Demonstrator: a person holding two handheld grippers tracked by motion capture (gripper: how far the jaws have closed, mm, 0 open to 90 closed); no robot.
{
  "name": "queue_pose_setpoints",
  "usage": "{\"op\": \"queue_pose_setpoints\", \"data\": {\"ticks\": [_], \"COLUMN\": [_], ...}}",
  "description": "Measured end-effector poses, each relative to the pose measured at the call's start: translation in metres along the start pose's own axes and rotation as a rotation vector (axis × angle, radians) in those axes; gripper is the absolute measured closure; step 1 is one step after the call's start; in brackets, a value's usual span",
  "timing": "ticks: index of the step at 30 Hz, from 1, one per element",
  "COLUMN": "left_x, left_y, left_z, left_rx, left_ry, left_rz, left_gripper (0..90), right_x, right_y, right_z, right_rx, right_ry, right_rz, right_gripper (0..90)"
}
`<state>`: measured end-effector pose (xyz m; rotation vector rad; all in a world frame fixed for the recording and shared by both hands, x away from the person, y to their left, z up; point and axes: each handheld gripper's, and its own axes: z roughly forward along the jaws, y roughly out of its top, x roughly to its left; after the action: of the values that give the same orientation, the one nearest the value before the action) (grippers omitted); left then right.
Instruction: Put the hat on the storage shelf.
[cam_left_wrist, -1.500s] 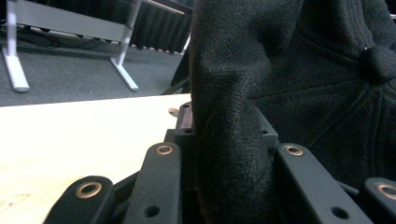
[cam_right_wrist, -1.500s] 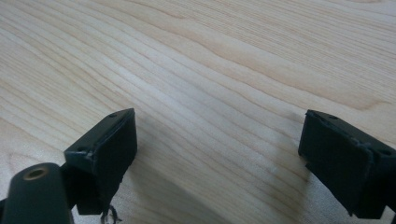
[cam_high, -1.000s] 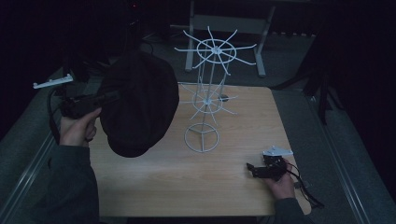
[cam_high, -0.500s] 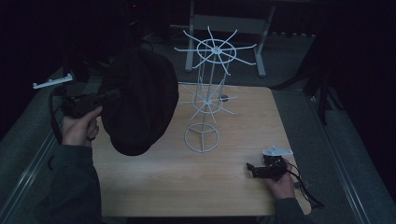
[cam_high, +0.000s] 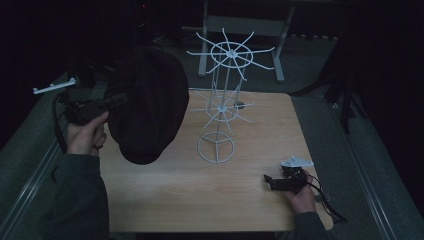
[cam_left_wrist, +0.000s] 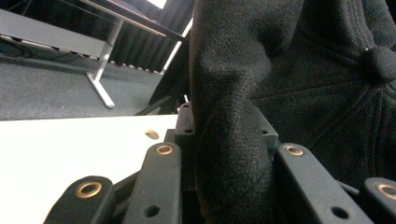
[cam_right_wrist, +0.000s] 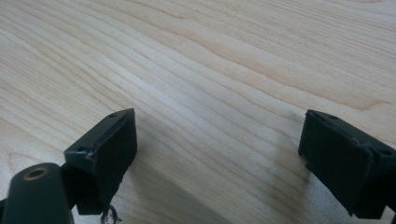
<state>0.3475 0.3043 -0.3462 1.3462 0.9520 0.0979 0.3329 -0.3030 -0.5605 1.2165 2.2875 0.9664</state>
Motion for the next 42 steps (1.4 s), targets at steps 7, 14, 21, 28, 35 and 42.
{"op": "queue_pose_setpoints", "data": {"ticks": [7, 14, 21, 28, 35, 42], "left_x": [-0.003, -0.005, -0.008, -0.01, -0.014, -0.015], "left_y": [0.004, 0.008, 0.012, 0.015, 0.019, 0.022], "left_z": [0.003, 0.005, 0.01, 0.015, 0.02, 0.027], "left_rx": [-0.011, -0.016, -0.021, -0.022, -0.022, -0.029], "left_ry": [-0.015, -0.022, -0.038, -0.049, -0.059, -0.074], "left_rz": [-0.001, -0.001, -0.001, 0.0, 0.008, 0.006], "left_gripper": [72.9, 72.9, 72.9, 72.9, 72.9, 72.9], "right_x": [0.0, 0.0, 0.0, 0.0, 0.0, 0.0], "right_y": [0.0, 0.0, 0.0, 0.0, 0.0, 0.0], "right_z": [0.0, 0.0, 0.0, 0.0, 0.0, 0.0], "right_rx": [0.0, 0.0, -0.001, -0.001, 0.0, 0.0], "right_ry": [0.0, 0.0, 0.0, 0.0, 0.0, 0.0], "right_rz": [0.0, 0.0, -0.001, 0.0, -0.001, -0.001], "right_gripper": [11.4, 11.4, 11.4, 11.4, 11.4, 11.4]}}
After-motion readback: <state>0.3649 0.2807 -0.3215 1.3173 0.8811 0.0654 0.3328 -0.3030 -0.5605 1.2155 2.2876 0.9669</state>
